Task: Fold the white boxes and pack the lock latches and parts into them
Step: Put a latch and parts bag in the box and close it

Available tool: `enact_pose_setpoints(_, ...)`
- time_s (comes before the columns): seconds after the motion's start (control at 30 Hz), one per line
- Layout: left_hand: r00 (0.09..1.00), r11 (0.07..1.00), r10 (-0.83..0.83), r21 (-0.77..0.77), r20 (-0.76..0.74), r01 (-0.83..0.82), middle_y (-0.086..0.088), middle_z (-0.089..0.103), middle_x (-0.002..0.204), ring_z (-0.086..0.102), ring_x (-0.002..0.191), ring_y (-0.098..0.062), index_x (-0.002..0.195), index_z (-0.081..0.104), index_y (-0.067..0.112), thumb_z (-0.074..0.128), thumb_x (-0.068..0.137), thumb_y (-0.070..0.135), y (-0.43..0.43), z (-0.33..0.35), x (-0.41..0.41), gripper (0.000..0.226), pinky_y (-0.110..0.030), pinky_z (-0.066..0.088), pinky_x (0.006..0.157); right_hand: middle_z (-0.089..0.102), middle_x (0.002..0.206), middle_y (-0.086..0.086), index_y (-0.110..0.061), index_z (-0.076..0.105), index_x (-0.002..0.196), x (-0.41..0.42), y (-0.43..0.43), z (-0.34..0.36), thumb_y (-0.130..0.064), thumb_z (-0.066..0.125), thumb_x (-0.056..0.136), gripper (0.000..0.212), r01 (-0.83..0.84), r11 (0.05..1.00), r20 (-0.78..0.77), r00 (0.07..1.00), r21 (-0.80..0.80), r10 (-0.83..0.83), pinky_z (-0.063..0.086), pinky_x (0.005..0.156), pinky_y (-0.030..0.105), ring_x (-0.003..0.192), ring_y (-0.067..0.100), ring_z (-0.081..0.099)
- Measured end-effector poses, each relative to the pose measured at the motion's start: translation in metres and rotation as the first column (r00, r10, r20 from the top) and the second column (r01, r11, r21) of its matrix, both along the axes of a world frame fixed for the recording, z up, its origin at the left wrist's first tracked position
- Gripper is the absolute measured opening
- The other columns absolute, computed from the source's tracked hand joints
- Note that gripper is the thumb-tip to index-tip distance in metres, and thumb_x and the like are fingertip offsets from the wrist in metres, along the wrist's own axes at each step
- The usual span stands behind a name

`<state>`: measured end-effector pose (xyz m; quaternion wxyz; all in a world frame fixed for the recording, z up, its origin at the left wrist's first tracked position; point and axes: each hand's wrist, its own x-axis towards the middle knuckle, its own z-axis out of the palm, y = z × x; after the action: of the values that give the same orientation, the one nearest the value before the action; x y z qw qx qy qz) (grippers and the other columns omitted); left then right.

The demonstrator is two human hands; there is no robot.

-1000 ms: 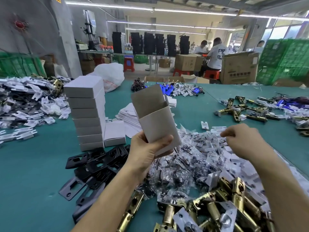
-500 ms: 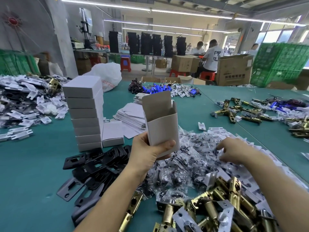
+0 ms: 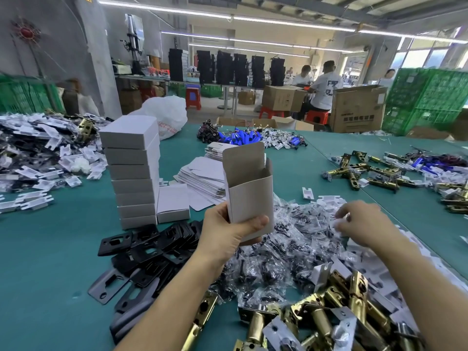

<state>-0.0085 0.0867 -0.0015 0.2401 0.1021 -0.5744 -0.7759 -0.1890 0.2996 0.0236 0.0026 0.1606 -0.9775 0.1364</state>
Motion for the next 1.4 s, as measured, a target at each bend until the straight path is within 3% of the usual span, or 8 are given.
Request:
enact_pose_setpoints(0.1,1.000,1.000,-0.001,-0.011,0.008,0.001,-0.009,0.078,0.094,0.076,0.085,-0.028,0.092,0.075,0.011,0.088,0.054,0.015,0.000,0.000,0.001,0.040,-0.032,0.060,0.058,0.068,0.108,0.010,-0.026,0.064,0.117,0.015,-0.007,0.029,-0.025,0.063,0.094,0.023,-0.072,0.954,-0.034,0.997,-0.290,0.065,0.055,0.087,0.046,0.087,0.025,0.066)
enact_pose_setpoints(0.23,1.000,0.998,-0.014,-0.062,0.026,0.015,-0.008,0.078,0.091,0.075,0.079,-0.025,0.089,0.076,0.014,0.089,0.058,0.009,-0.001,-0.001,0.003,0.034,-0.034,0.062,0.058,0.065,0.098,0.008,-0.034,0.068,0.111,0.061,-0.032,0.061,-0.017,0.051,0.100,0.026,-0.219,0.538,0.006,0.923,-0.814,0.385,0.058,0.075,0.033,0.085,0.021,0.066)
enact_pose_setpoints(0.43,0.995,0.990,-0.088,-0.105,0.051,0.093,-0.001,0.078,0.091,0.076,0.079,-0.019,0.078,0.081,0.027,0.089,0.063,0.003,0.000,-0.003,0.002,0.029,-0.031,0.060,0.059,0.065,0.084,0.000,-0.035,0.068,0.105,0.111,-0.065,0.059,-0.020,0.049,0.098,0.026,-0.568,0.335,-0.372,0.785,-0.752,0.496,0.043,0.053,0.031,0.066,0.024,0.052)
enact_pose_setpoints(0.57,0.993,0.988,-0.108,-0.109,0.051,0.113,-0.004,0.078,0.093,0.076,0.082,-0.022,0.082,0.080,0.023,0.091,0.063,0.004,-0.002,-0.006,0.001,0.029,-0.033,0.061,0.061,0.056,0.074,-0.012,-0.025,0.065,0.111,0.111,-0.064,0.062,-0.019,0.045,0.101,0.023,-0.591,0.166,-0.486,0.767,-0.789,0.420,0.036,0.055,0.015,0.061,0.002,0.044)
enact_pose_setpoints(0.77,0.994,0.981,-0.099,-0.164,0.037,0.104,-0.006,0.077,0.091,0.073,0.081,-0.022,0.089,0.078,0.019,0.092,0.058,0.018,0.003,-0.008,-0.001,0.034,-0.043,0.063,0.068,0.057,0.069,-0.030,-0.036,0.064,0.110,0.112,-0.070,0.065,-0.044,0.043,0.099,0.024,-0.695,0.562,-0.534,0.713,-0.449,0.455,0.036,0.055,0.010,0.062,-0.007,0.053)
enact_pose_setpoints(0.9,0.997,0.982,-0.066,-0.175,0.032,0.070,-0.008,0.076,0.089,0.072,0.075,-0.020,0.093,0.077,0.012,0.092,0.065,0.010,0.001,-0.009,0.000,0.032,-0.034,0.059,0.062,0.064,0.080,-0.012,-0.036,0.054,0.107,0.114,-0.068,0.066,-0.051,0.038,0.094,0.026,-0.634,0.725,-0.446,0.749,-0.269,0.490,0.051,0.066,0.043,0.075,0.016,0.060)
enact_pose_setpoints(1.13,0.997,0.980,-0.052,-0.187,0.051,0.061,-0.005,0.076,0.086,0.071,0.074,-0.018,0.089,0.078,0.017,0.090,0.070,0.006,0.002,-0.010,-0.002,0.025,-0.031,0.058,0.059,0.062,0.079,-0.009,-0.034,0.050,0.093,0.121,-0.065,0.070,-0.062,0.019,0.095,0.042,-0.594,0.777,-0.305,0.794,-0.207,0.526,0.049,0.070,0.049,0.075,0.018,0.057)
enact_pose_setpoints(1.4,0.998,0.980,-0.031,-0.195,0.062,0.043,-0.005,0.075,0.087,0.072,0.074,-0.021,0.093,0.078,0.015,0.089,0.069,0.005,0.001,-0.012,-0.003,0.028,-0.034,0.059,0.061,0.057,0.089,-0.004,-0.023,0.075,0.106,0.114,-0.068,0.064,-0.033,0.055,0.095,0.025,-0.542,0.809,-0.485,0.784,-0.228,0.388,0.036,0.067,0.026,0.076,0.009,0.050)
